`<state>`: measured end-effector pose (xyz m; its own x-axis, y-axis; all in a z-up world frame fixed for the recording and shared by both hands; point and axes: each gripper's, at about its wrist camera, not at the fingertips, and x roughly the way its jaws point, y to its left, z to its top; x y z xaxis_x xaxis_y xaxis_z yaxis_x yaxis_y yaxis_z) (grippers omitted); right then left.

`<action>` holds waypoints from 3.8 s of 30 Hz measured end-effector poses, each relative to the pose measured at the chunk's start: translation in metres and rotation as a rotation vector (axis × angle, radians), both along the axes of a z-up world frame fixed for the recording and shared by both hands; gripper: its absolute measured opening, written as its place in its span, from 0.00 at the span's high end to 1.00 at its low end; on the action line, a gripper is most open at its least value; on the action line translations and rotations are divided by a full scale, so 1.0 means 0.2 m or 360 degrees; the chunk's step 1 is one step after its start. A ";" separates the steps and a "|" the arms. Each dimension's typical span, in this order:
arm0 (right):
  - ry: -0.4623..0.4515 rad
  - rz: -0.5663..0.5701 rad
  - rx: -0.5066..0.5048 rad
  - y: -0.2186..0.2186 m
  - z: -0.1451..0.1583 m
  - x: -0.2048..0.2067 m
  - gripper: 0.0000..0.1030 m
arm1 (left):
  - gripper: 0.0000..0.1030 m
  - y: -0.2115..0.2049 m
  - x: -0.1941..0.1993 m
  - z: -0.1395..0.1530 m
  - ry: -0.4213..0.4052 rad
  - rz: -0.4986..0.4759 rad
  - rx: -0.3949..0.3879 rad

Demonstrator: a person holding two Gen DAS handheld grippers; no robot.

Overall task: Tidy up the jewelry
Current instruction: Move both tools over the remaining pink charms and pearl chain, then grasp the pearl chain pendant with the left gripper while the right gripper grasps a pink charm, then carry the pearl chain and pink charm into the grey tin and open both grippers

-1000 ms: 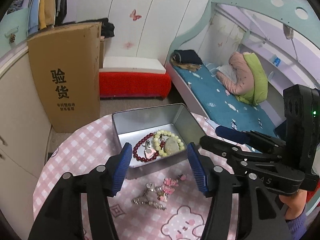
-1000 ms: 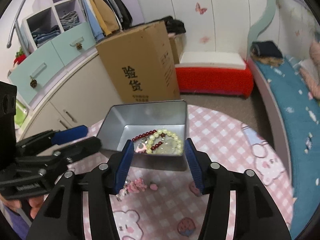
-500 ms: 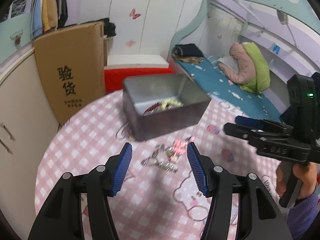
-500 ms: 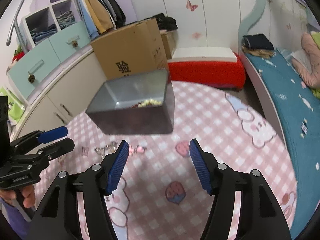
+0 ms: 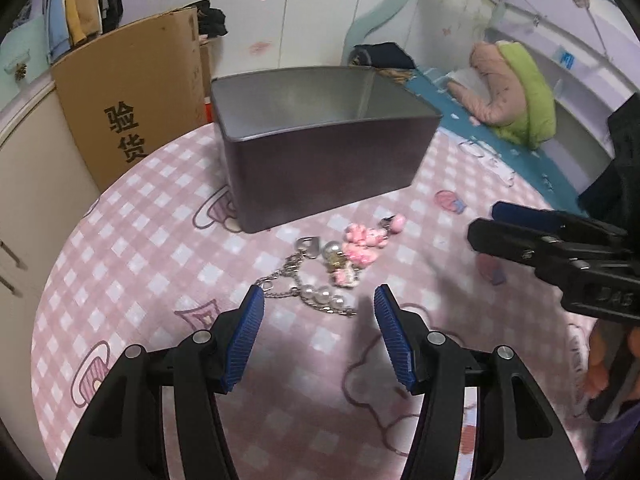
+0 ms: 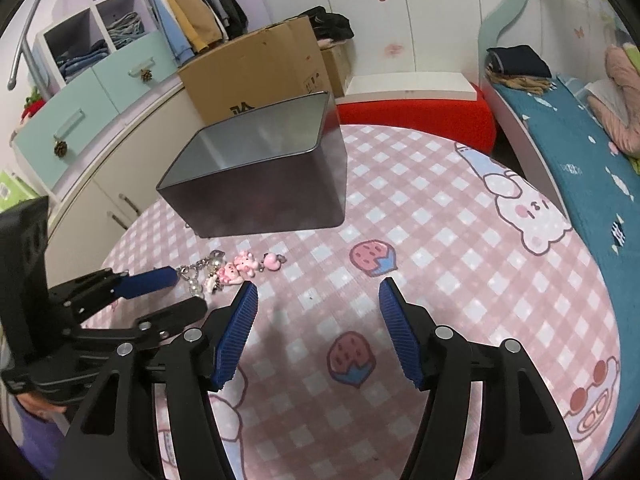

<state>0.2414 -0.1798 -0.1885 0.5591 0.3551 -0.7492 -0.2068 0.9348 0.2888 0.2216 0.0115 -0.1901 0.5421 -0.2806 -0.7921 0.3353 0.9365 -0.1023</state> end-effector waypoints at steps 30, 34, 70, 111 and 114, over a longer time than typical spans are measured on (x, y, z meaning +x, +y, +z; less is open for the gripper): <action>-0.0064 0.0197 -0.0474 0.32 -0.07 0.15 0.41 | 0.94 0.27 -0.02 0.05 -0.0183 0.0260 -0.0030; -0.0067 0.0210 -0.0472 0.36 -0.08 0.16 0.44 | 0.94 0.29 -0.03 0.06 -0.0180 0.0262 -0.0059; -0.0298 0.0203 -0.0136 0.17 0.44 -0.01 0.89 | 0.94 0.20 -0.11 0.58 -0.0353 -0.0040 -0.0367; -0.0061 0.0144 -0.0007 0.24 0.18 0.46 0.88 | 0.93 0.02 0.42 0.27 -0.0086 0.0062 -0.0160; -0.0049 0.0141 0.0008 0.23 0.17 0.46 0.88 | 0.88 0.02 0.42 0.27 -0.0077 0.0070 -0.0160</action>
